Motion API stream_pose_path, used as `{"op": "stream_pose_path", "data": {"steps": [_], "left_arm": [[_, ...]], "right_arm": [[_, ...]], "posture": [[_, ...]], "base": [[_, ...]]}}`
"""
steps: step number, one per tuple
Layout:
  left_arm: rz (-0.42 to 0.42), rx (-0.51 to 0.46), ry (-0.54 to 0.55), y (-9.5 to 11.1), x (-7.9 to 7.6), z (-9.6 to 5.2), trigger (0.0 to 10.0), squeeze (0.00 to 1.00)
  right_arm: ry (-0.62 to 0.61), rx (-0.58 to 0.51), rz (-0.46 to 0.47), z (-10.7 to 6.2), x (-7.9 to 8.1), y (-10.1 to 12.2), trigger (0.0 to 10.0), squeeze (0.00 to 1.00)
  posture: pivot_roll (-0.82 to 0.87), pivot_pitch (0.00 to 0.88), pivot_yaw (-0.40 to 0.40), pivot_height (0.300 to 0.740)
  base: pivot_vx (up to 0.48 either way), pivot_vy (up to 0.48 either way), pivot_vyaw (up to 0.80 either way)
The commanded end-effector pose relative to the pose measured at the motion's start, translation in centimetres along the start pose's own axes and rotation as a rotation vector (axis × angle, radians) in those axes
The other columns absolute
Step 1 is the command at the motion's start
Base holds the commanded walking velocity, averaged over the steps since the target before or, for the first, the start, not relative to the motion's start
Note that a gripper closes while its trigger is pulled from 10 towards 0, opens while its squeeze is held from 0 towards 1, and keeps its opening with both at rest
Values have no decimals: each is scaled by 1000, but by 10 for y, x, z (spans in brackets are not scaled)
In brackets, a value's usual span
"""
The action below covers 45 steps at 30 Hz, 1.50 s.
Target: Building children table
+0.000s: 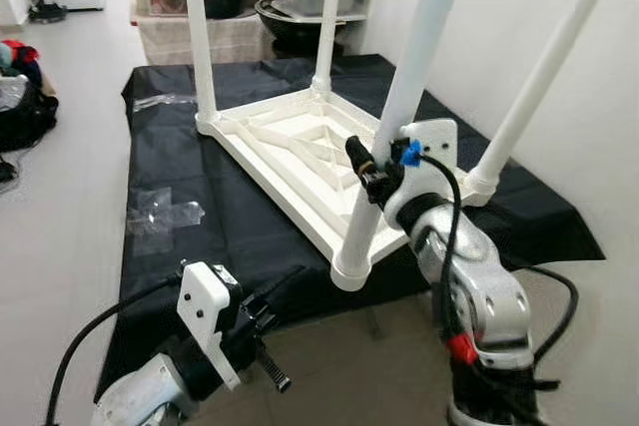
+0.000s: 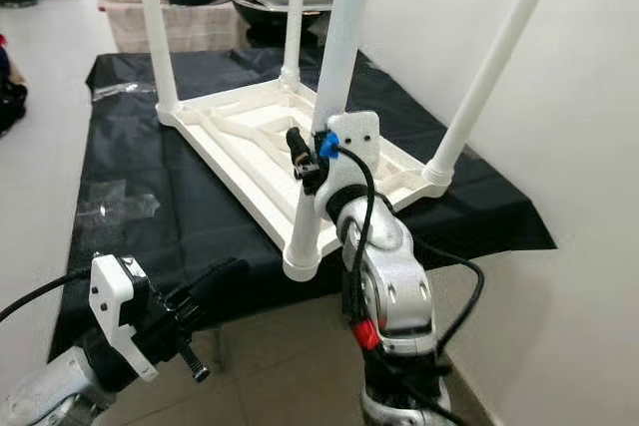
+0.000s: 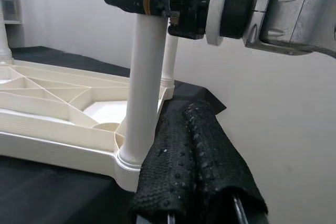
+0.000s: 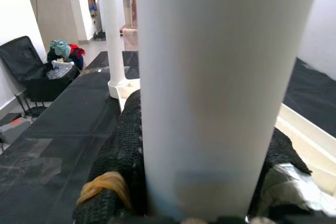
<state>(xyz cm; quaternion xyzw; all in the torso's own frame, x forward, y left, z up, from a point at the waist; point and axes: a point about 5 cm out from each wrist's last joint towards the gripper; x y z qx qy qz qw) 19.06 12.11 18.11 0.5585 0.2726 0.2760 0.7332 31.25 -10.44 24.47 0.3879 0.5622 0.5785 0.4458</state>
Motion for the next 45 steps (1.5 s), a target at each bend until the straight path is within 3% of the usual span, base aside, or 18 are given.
{"op": "stream_pose_path", "data": {"steps": [1,4,5,9,13,17,22,23,24,30,36,38,40,41,42,43,44,45], "left_arm": [[-1,5,-4,-3,-1,2,10000,0],[-4,4,-6,-3,-2,3,10000,0],[-8,5,-8,-4,-3,3,10000,0],[-12,6,-11,-4,-4,3,10000,0],[-15,10,-12,-4,-4,3,10000,0],[-20,17,-12,-4,-5,0,10000,0],[-20,20,-10,-3,-6,-1,10000,0],[-21,21,-9,-3,-6,-1,10000,0],[-20,22,-9,-3,-7,-2,10000,0],[-18,25,-5,-2,-7,-2,10000,0],[-18,26,0,-2,-7,-4,10000,0],[-17,28,2,-2,-7,-4,10000,0],[-14,28,2,-2,-6,-4,10000,0],[-14,28,2,-2,-6,-4,10000,0],[-12,29,2,-2,-6,-4,10000,0],[-9,29,2,-2,-5,-4,10000,0],[-9,29,2,-2,-5,-4,10000,0],[-7,28,6,-2,-4,-4,10000,0]], "right_arm": [[13,119,7,3,-6,-19,10000,0],[64,81,35,6,-7,-14,10000,0],[153,28,54,7,-5,-5,10000,1000],[314,-53,56,5,-4,10,10000,1000],[516,-85,-50,-6,-8,19,10000,1000],[747,-41,-164,-17,-40,28,10000,1000],[829,-19,-153,-18,-57,35,10000,953],[857,-15,-135,-17,-59,38,10000,0],[889,-25,-118,-15,-57,40,0,0],[992,-32,-87,-15,-46,37,0,0],[999,-33,-86,-14,-49,36,0,0],[972,-38,-91,-13,-53,36,0,0],[770,6,-105,-3,-60,28,0,0],[770,6,-105,-3,-60,28,0,0],[625,40,-116,4,-60,20,0,0],[322,93,-79,13,-54,5,0,0],[322,93,-79,13,-54,5,0,0],[128,159,-20,8,-38,-17,0,0]], "posture": [[-77,90,-113,740],[-79,96,-110,740],[-77,100,-112,740],[-79,107,-108,740],[-72,114,-107,740],[-60,122,-109,740],[-54,126,-107,740],[-51,128,-108,740],[-48,129,-110,740],[-36,131,-113,740],[-31,128,-114,740],[-33,127,-114,740],[-30,120,-126,740],[-30,120,-126,740],[-28,119,-129,740],[-28,113,-133,740],[-28,113,-133,740],[-35,115,-124,740]], "base": [[0,0,0],[0,0,0],[0,0,0],[0,0,0],[0,0,0],[0,0,0],[0,0,0],[0,0,0],[0,0,0],[0,0,0],[0,0,0],[0,0,0],[0,0,0],[0,0,0],[0,0,0],[0,0,0],[0,0,0],[0,0,0]]}}
Point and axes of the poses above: a point about 5 cm out from each wrist's last joint towards the gripper, its own z axis pointing out of the wrist towards the gripper, its own y axis along the axis of the wrist's last joint, x = y × z, and after that the axes turned 4 degrees about -z, right-handed
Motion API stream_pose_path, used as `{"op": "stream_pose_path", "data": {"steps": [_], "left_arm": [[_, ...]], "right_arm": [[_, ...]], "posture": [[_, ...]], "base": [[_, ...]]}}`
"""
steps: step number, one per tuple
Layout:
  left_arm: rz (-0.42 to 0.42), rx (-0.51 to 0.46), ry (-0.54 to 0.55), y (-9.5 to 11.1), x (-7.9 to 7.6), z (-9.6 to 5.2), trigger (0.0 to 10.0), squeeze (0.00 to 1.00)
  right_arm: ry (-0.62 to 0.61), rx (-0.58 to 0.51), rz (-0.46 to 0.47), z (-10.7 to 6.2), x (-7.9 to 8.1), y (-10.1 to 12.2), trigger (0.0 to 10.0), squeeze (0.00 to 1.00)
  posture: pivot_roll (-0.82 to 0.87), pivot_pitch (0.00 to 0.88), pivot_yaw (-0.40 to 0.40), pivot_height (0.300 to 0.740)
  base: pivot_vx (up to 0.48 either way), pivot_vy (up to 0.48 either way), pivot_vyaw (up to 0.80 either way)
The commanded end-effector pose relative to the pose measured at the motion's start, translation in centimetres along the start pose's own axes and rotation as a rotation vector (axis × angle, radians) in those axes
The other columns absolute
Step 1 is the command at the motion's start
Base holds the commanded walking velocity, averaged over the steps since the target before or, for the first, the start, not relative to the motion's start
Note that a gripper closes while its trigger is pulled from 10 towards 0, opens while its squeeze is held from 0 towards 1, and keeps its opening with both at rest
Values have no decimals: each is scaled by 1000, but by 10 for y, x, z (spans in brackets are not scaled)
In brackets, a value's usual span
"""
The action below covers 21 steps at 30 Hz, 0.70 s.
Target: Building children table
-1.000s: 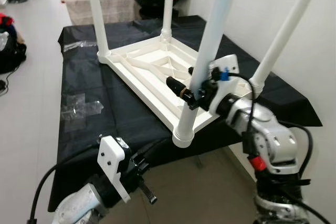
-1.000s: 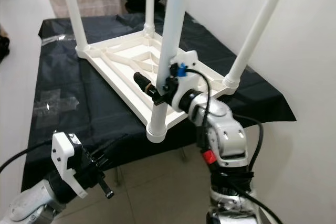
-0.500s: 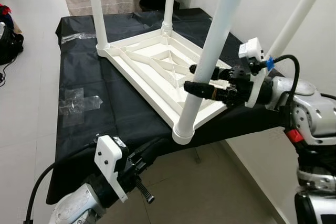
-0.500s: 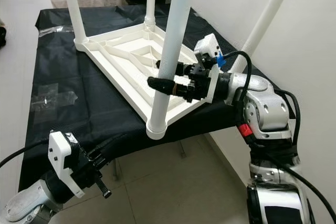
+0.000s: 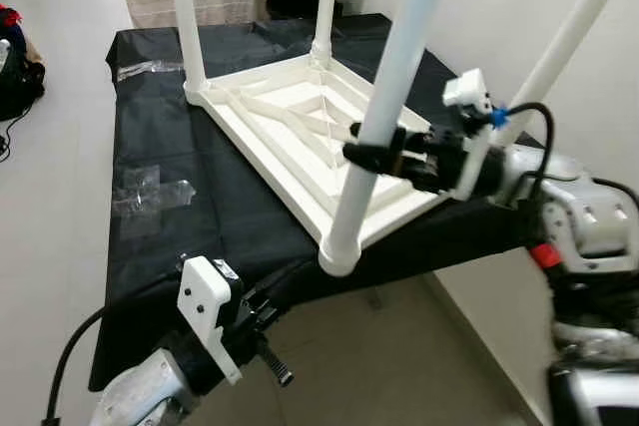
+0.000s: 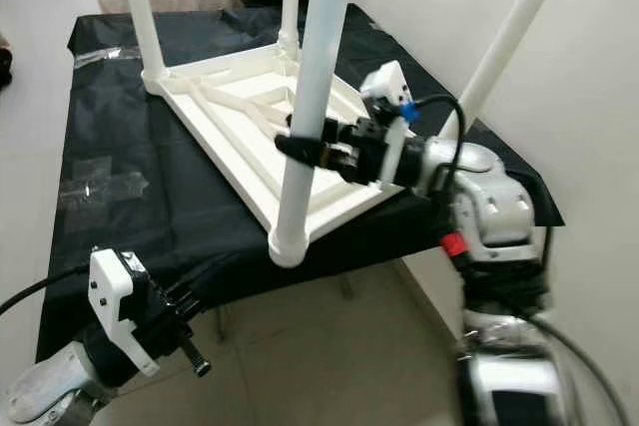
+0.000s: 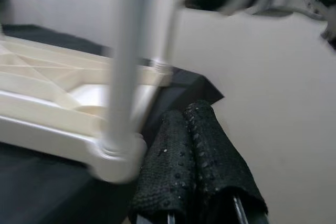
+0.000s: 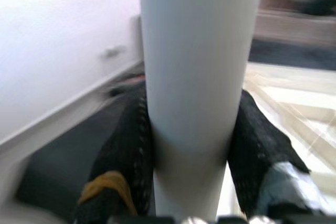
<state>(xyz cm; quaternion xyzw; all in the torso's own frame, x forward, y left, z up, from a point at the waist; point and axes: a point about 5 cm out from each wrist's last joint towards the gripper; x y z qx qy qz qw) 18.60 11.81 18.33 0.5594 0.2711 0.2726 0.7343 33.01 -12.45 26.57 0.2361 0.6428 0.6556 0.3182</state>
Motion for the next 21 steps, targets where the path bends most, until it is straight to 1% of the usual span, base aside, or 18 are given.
{"op": "stream_pose_path", "data": {"steps": [1,2,3,4,5,6,7,9,14,15,16,18,19,20,21], "left_arm": [[-3,23,15,-3,2,-2,10000,0],[-3,23,15,-3,2,-2,10000,0],[-2,19,16,-3,3,-1,10000,0],[-1,16,11,-4,2,1,10000,0],[-1,16,11,-4,2,1,10000,0],[-4,10,4,-3,1,3,10000,0],[-4,10,4,-3,1,3,10000,0],[-5,3,-6,-3,0,6,10000,0],[-2,3,-8,-3,1,6,10000,0],[-6,3,-6,-4,0,5,10000,0],[-9,3,-4,-4,0,5,10000,0],[-9,3,-4,-4,0,5,10000,0],[-13,2,-4,-5,-2,5,10000,0],[-13,2,-4,-5,-2,5,10000,0],[-16,2,-4,-5,-3,5,10000,0]], "right_arm": [[-445,230,86,-9,8,-52,0,0],[-445,230,86,-9,8,-52,0,0],[-499,251,117,-9,19,-61,0,0],[-492,251,135,-4,26,-63,0,0],[-492,251,135,-4,26,-63,0,0],[-479,242,144,3,29,-59,0,0],[-479,242,144,3,29,-59,0,0],[-451,231,149,11,30,-54,0,0],[-429,233,133,12,29,-52,0,0],[-396,203,151,14,28,-46,10000,0],[-374,179,166,14,27,-42,10000,0],[-374,179,166,14,27,-42,10000,0],[-300,117,148,16,25,-29,10000,608],[-300,117,148,16,25,-29,10000,608],[-249,75,130,16,24,-19,10000,608]], "posture": [[-29,112,-121,740],[-29,112,-121,740],[-29,112,-121,740],[-31,99,-116,740],[-31,99,-116,740],[-33,93,-118,740],[-33,93,-118,740],[-39,85,-126,740],[-45,84,-127,740],[-45,89,-126,740],[-45,89,-126,740],[-45,89,-126,740],[-45,97,-125,740],[-45,97,-125,740],[-45,99,-124,740]], "base": [[0,0,0],[0,0,0],[0,0,0],[0,0,0],[0,0,0],[0,0,0],[0,0,0],[0,0,0],[0,0,0],[0,0,0],[0,0,0],[0,0,0],[0,0,0],[0,0,0],[0,0,0]]}}
Point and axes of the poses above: a point about 5 cm out from each wrist's last joint towards the gripper, its own z axis pointing out of the wrist towards the gripper, its own y axis along the axis of the wrist's last joint, x = y × z, and after that the axes turned 4 degrees about -z, right-handed
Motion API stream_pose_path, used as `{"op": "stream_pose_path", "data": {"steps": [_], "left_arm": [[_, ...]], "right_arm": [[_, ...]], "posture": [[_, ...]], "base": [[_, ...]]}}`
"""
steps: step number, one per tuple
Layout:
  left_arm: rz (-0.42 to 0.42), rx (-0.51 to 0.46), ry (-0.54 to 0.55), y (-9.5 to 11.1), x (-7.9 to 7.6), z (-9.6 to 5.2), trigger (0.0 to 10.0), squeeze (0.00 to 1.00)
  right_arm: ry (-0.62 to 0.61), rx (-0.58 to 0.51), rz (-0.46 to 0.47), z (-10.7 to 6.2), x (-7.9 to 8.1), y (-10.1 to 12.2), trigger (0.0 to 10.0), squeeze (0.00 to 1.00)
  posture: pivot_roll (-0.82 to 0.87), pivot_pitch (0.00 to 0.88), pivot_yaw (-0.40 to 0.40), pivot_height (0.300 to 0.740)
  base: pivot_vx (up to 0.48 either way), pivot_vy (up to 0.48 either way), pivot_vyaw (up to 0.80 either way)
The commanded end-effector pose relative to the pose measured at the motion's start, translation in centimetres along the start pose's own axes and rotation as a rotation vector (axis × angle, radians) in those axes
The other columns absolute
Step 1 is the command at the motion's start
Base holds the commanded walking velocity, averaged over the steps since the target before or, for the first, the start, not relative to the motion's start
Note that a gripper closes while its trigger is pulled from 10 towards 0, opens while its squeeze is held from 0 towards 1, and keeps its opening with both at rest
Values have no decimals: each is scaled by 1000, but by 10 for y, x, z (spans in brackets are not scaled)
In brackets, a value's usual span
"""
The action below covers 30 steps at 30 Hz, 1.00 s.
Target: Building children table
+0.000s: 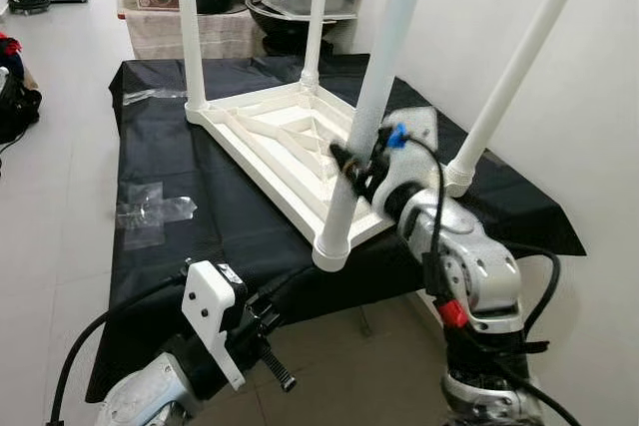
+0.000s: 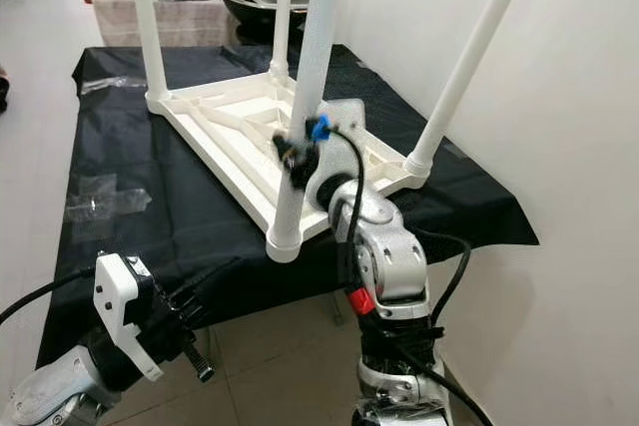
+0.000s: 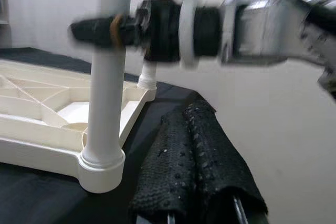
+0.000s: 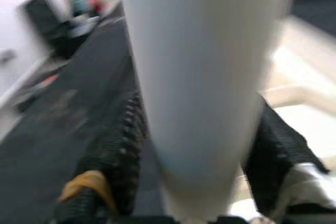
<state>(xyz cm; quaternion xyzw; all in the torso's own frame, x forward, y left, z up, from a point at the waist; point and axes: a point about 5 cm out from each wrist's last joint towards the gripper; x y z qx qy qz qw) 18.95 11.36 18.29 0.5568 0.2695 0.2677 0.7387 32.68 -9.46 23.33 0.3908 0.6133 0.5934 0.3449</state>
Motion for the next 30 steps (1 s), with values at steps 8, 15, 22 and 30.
{"op": "stream_pose_path", "data": {"steps": [8,15,22,30], "left_arm": [[-13,17,0,-2,-4,-1,10000,0],[-11,23,12,1,-5,-5,10000,0],[-11,27,23,1,-6,-8,10000,0],[-13,30,26,1,-6,-8,10000,0]], "right_arm": [[541,-193,-225,-22,-25,52,10000,1000],[775,-160,-194,-34,-46,63,10000,1000],[785,-172,-221,-23,-52,68,9608,0],[840,-155,-225,-24,-50,62,0,0]], "posture": [[-27,122,-116,740],[-1,137,-119,740],[5,141,-122,740],[2,138,-119,740]], "base": [[0,0,0],[0,0,0],[0,0,0],[0,0,0]]}}
Point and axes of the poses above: a point about 5 cm out from each wrist's last joint towards the gripper, its own z axis pointing out of the wrist towards the gripper, its own y axis along the axis of the wrist's last joint, x = y × z, and after that the axes turned 4 degrees about -z, right-handed
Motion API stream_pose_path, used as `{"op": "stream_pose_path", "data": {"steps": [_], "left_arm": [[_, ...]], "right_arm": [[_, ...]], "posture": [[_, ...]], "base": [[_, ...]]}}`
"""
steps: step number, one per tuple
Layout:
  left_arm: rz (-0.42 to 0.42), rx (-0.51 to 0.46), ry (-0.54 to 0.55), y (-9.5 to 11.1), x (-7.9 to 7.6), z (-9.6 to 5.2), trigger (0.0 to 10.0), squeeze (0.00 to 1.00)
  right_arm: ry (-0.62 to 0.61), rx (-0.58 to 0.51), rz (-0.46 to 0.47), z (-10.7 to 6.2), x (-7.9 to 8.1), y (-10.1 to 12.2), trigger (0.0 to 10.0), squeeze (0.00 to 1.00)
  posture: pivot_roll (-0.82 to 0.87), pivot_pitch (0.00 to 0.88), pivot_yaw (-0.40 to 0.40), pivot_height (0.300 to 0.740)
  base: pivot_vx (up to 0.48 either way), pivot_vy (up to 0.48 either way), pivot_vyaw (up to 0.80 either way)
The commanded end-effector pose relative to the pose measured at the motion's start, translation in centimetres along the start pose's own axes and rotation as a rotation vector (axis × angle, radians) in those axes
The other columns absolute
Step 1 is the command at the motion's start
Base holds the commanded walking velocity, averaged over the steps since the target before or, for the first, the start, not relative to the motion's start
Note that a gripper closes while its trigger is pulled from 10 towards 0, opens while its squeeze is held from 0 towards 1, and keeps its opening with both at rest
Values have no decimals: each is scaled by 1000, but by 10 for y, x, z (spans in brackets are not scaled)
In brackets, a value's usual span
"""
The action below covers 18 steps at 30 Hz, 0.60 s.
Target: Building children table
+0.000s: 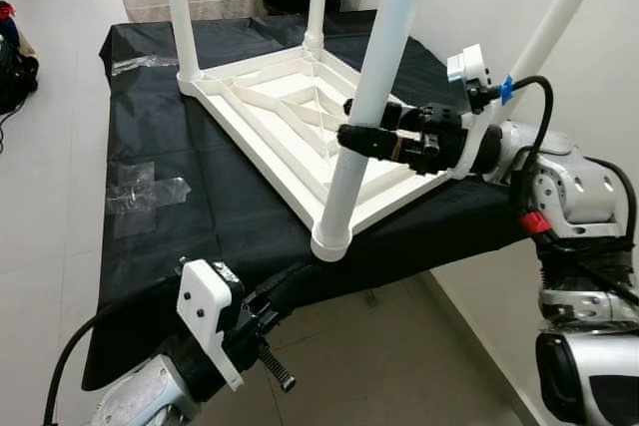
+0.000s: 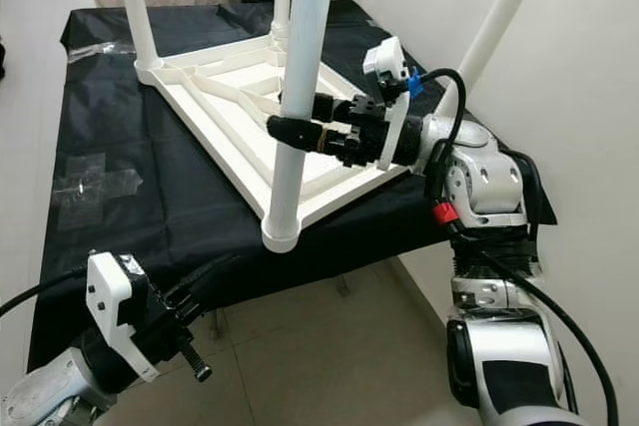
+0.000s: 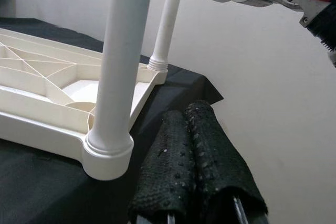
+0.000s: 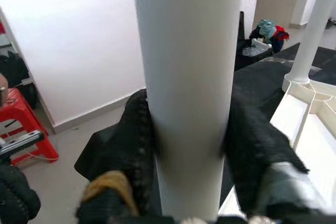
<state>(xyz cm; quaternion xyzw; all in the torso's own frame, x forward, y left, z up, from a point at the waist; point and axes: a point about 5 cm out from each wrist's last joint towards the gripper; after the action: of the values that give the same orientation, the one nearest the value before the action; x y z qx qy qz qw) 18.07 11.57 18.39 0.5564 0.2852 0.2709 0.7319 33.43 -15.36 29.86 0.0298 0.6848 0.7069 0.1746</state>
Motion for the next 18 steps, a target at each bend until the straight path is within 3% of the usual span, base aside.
{"op": "stream_pose_path", "data": {"steps": [1,6,7,8,9,10,11,12,13,14,15,17,18], "left_arm": [[-3,16,-5,-1,-1,0,10000,0],[1,19,-6,-1,0,-1,10000,0],[2,19,-6,-2,0,-1,10000,0],[2,19,-6,-2,0,-1,10000,0],[8,22,-10,-2,-1,-1,10000,0],[8,22,-10,-2,-1,-1,10000,0],[19,26,-11,-2,-1,-1,10000,0],[26,28,-12,-1,-2,0,10000,0],[26,28,-12,-1,-2,0,10000,0],[37,16,8,2,3,0,10000,0],[37,16,8,2,3,0,10000,0],[49,8,18,4,7,0,10000,0],[49,8,18,4,7,0,10000,0]], "right_arm": [[42,13,10,2,3,-3,0,0],[-49,82,-24,-11,2,-8,0,0],[-170,88,20,-10,1,-15,0,0],[-170,88,20,-10,1,-15,0,0],[-330,92,63,-6,2,-24,0,0],[-330,92,63,-6,2,-24,0,0],[-641,184,63,0,5,-46,0,0],[-863,246,48,0,9,-59,0,0],[-863,246,48,0,9,-59,0,0],[-1049,319,151,16,39,-91,0,0],[-1049,319,151,16,39,-91,0,0],[-953,304,212,40,53,-102,0,0],[-953,304,212,40,53,-102,0,0]], "posture": [[2,138,-119,740],[-4,129,-129,740],[8,122,-148,740],[8,122,-148,740],[18,118,-157,740],[18,118,-157,740],[60,109,-174,740],[60,109,-174,740],[60,109,-174,740],[85,98,-152,740],[85,98,-152,740],[81,74,-151,740],[81,74,-151,740]], "base": [[0,0,0],[0,0,0],[0,0,0],[0,0,0],[0,0,0],[0,0,0],[0,0,0],[0,0,0],[0,0,0],[0,0,0],[0,0,0],[0,0,0],[0,0,0]]}}
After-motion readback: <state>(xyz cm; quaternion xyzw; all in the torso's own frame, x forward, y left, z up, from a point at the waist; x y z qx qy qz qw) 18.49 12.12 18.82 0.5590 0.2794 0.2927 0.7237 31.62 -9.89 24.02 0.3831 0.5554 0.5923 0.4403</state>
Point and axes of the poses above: a point about 5 cm out from each wrist's last joint towards the gripper, its own z axis pointing out of the wrist towards the gripper, its own y axis along the axis of the wrist's last joint, x = y × z, and after that the axes turned 4 degrees about -z, right-handed
